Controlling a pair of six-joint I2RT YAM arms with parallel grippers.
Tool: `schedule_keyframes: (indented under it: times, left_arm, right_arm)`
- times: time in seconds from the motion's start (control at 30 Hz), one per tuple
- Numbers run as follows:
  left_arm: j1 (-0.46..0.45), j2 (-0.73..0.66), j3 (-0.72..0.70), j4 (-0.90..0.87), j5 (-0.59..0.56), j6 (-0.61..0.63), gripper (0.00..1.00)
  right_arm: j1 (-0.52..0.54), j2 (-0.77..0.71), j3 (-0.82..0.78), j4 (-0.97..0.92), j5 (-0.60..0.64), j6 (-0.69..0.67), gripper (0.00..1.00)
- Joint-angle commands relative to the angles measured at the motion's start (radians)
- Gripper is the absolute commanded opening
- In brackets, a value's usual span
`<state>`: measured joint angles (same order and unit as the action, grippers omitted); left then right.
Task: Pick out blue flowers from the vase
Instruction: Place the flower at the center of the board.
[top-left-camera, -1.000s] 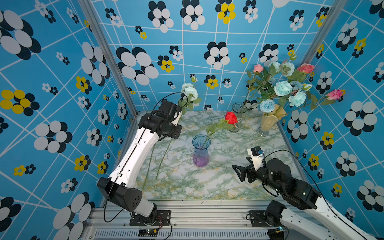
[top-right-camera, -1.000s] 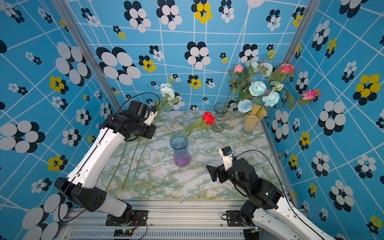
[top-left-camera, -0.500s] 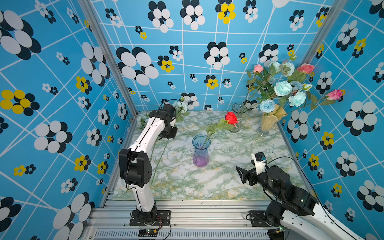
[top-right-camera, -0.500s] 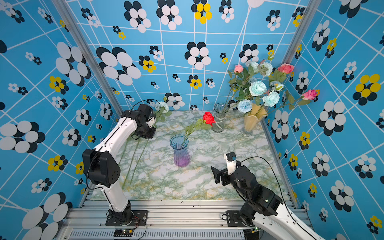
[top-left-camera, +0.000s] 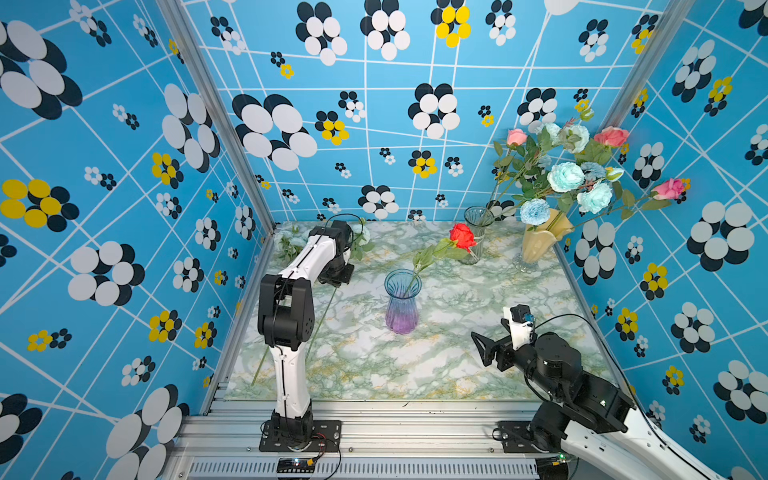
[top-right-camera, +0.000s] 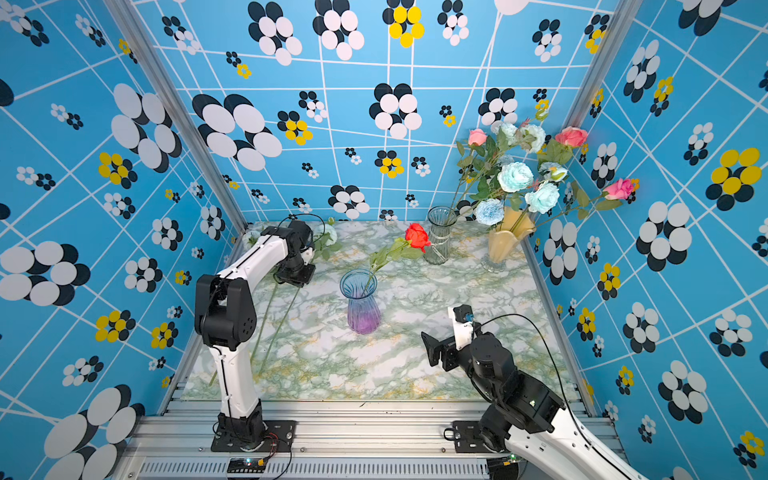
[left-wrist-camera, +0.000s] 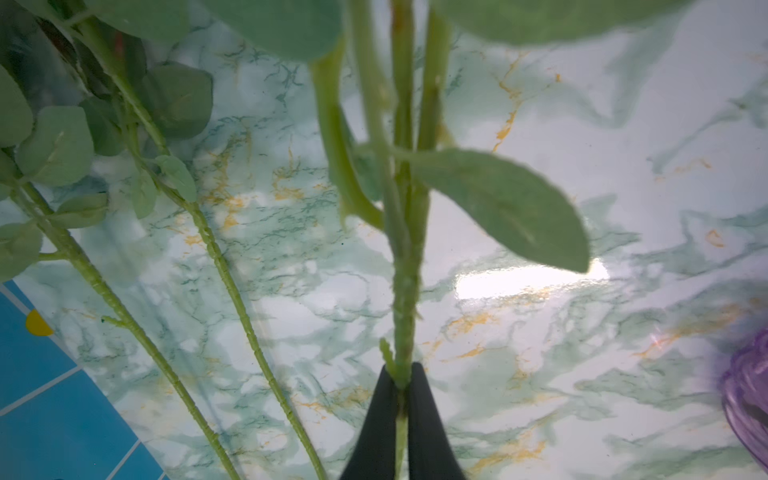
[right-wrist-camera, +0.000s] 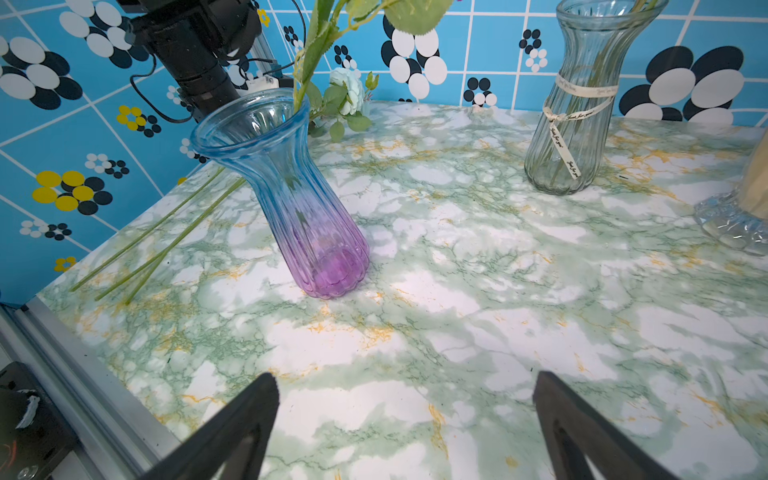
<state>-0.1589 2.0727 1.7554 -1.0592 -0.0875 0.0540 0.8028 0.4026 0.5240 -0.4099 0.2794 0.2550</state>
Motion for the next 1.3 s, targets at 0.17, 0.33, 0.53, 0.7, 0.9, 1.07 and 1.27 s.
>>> schedule_keyframes:
  times: [0.17,0.33,0.53,0.7,0.9,1.07,1.27]
  left_arm:
    - [0.051,0.053,-0.005,0.045,-0.070,0.032,0.00]
    - [0.052,0.115,0.017,0.050,-0.076,0.046,0.00]
    - [0.053,0.168,0.038,0.050,-0.092,0.046,0.00]
    - [0.064,0.201,0.061,0.045,-0.119,0.035,0.00]
    - [0.089,0.199,0.069,0.053,-0.116,0.019,0.00]
    - [0.110,0.196,0.070,0.048,-0.095,0.004,0.00]
    - [0.109,0.205,0.066,0.048,-0.098,-0.002,0.00]
  right_arm:
    - [0.001,-0.032,-0.021,0.012,-0.003,0.010,0.99]
    - [0.000,-0.036,-0.021,0.007,-0.005,0.011,0.99]
    - [0.000,-0.066,-0.026,0.005,0.004,0.015,0.99]
    - [-0.001,-0.063,-0.030,0.007,0.004,0.015,0.99]
    - [0.000,-0.053,-0.030,0.013,0.005,0.012,0.99]
    - [0.001,-0.050,-0.031,0.017,0.006,0.012,0.99]
    - [0.001,-0.047,-0.032,0.020,0.006,0.013,0.99]
